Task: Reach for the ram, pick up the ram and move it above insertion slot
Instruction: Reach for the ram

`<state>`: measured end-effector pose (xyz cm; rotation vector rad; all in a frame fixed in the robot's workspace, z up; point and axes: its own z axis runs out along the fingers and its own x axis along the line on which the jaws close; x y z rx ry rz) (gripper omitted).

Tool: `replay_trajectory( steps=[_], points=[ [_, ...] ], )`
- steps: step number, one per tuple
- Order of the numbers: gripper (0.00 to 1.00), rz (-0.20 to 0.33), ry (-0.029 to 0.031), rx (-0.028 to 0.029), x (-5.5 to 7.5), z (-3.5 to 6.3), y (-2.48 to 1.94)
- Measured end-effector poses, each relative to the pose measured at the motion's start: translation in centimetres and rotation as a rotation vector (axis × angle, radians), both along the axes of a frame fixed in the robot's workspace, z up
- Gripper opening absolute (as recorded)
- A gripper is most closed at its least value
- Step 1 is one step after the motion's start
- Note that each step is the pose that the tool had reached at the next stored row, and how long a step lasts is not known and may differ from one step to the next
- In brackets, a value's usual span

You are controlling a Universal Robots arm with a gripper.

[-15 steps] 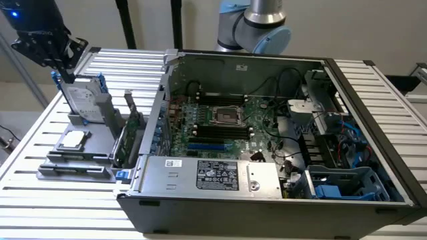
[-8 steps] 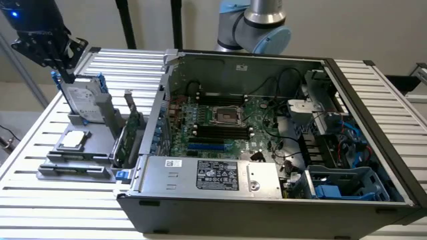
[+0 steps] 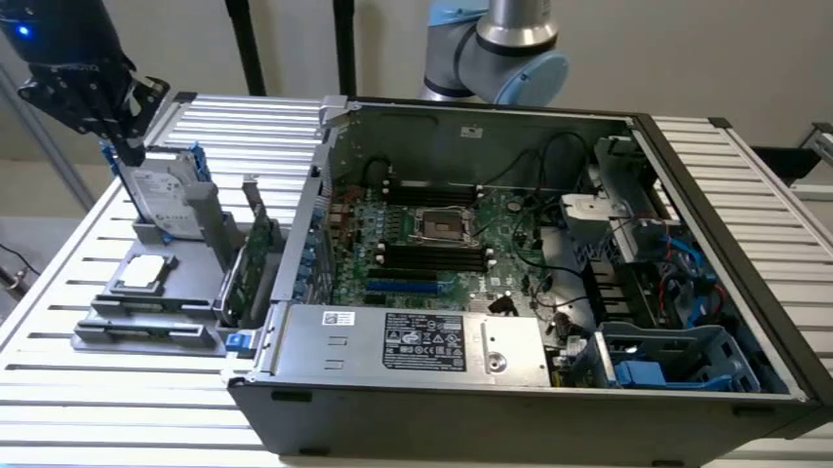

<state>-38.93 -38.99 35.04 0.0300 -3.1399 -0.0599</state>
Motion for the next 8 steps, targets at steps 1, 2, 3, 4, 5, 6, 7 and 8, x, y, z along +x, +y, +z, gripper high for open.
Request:
replay_trajectory(
  steps=[1,2,3,4,5,6,7,8],
  points=[
    [0.11,0.000,-0.0001,0.0001,0.0,-0.01,-0.33],
    [0.11,0.000,-0.0002,0.0001,0.0,-0.01,-0.69],
    [0.11,0.000,-0.0002,0.0002,0.0,-0.01,-1.07],
    [0.11,0.000,-0.0001,0.0001,0.0,0.00,-1.44],
    [0.11,0.000,-0.0001,0.0001,0.0,0.00,-1.83],
    [0.11,0.000,-0.0002,0.0001,0.0,-0.01,-2.25],
    [0.11,0.000,-0.0001,0.0001,0.0,-0.01,-2.68],
    [0.11,0.000,-0.0001,0.0000,0.0,-0.01,-3.13]
  ],
)
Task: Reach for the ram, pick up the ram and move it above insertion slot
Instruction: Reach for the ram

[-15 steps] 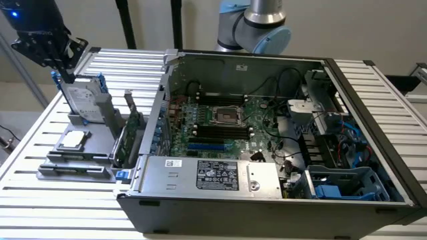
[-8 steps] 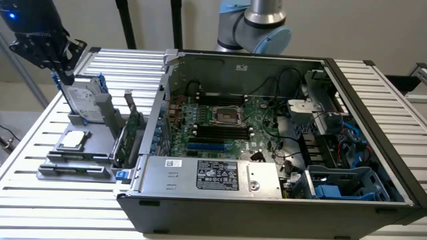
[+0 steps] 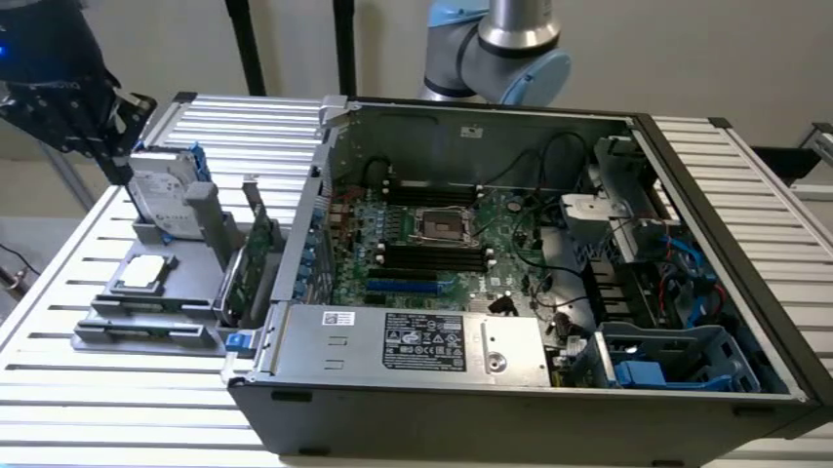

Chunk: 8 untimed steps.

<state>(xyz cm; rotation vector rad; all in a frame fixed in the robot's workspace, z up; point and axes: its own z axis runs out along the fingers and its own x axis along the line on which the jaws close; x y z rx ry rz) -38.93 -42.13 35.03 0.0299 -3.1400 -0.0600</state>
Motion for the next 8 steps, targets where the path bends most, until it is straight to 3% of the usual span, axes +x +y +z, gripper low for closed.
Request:
replay_trajectory(
  steps=[8],
  points=[
    [0.11,0.000,-0.0001,0.0001,0.0,-0.01,-3.64]
  ],
)
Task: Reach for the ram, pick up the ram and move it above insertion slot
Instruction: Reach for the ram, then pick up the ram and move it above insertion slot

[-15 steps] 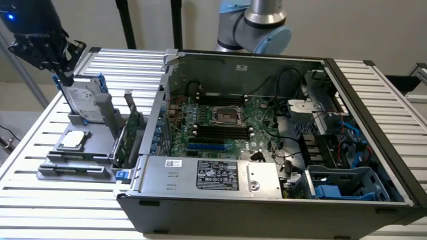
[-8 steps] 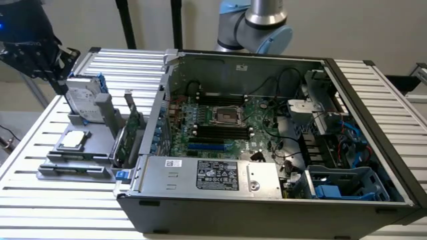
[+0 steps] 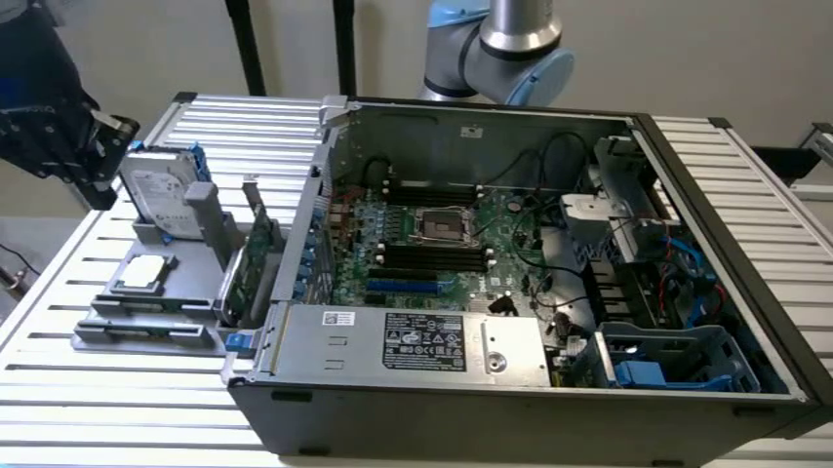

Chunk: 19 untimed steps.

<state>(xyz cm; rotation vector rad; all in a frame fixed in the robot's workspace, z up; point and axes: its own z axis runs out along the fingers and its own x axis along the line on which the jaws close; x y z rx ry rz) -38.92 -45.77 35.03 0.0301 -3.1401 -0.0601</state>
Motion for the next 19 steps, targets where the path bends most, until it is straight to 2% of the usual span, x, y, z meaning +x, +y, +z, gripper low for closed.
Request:
replay_trajectory(
  steps=[6,7,9,19],
  points=[
    [0.11,0.000,0.0001,-0.0004,0.0,0.00,-2.68],
    [0.11,0.000,0.0001,-0.0004,0.0,0.00,-2.97],
    [0.11,0.009,0.0002,-0.0005,0.0,0.01,-3.09],
    [0.11,0.192,0.0001,-0.0005,0.0,0.00,-3.09]
  ],
)
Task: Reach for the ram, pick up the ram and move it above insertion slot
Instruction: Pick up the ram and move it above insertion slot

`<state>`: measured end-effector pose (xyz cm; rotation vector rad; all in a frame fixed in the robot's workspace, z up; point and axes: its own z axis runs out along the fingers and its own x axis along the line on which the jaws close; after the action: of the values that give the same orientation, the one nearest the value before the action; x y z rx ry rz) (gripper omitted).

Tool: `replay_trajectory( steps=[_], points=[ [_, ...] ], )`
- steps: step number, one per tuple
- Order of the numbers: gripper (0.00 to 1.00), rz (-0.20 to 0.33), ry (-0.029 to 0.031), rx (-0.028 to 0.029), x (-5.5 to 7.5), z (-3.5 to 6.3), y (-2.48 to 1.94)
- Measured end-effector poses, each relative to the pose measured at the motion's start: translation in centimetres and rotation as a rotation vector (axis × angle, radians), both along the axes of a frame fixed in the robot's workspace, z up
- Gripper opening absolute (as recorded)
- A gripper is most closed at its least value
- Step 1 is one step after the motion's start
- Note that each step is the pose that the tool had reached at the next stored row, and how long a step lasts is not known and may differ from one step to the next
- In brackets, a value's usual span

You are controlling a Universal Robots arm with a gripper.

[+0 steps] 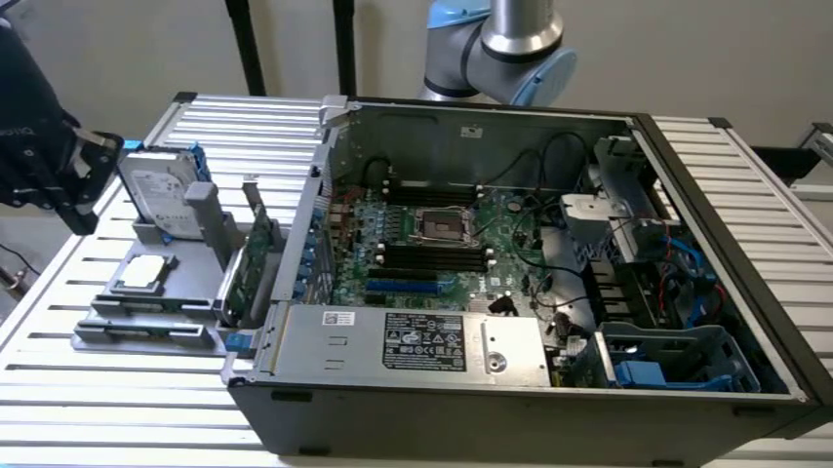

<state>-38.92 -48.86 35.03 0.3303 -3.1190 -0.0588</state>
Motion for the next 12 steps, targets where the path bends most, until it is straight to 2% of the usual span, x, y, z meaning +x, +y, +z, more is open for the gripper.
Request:
replay_trajectory(
  steps=[12],
  points=[
    [0.11,0.219,0.0000,0.0000,0.00,0.00,0.00]
  ],
)
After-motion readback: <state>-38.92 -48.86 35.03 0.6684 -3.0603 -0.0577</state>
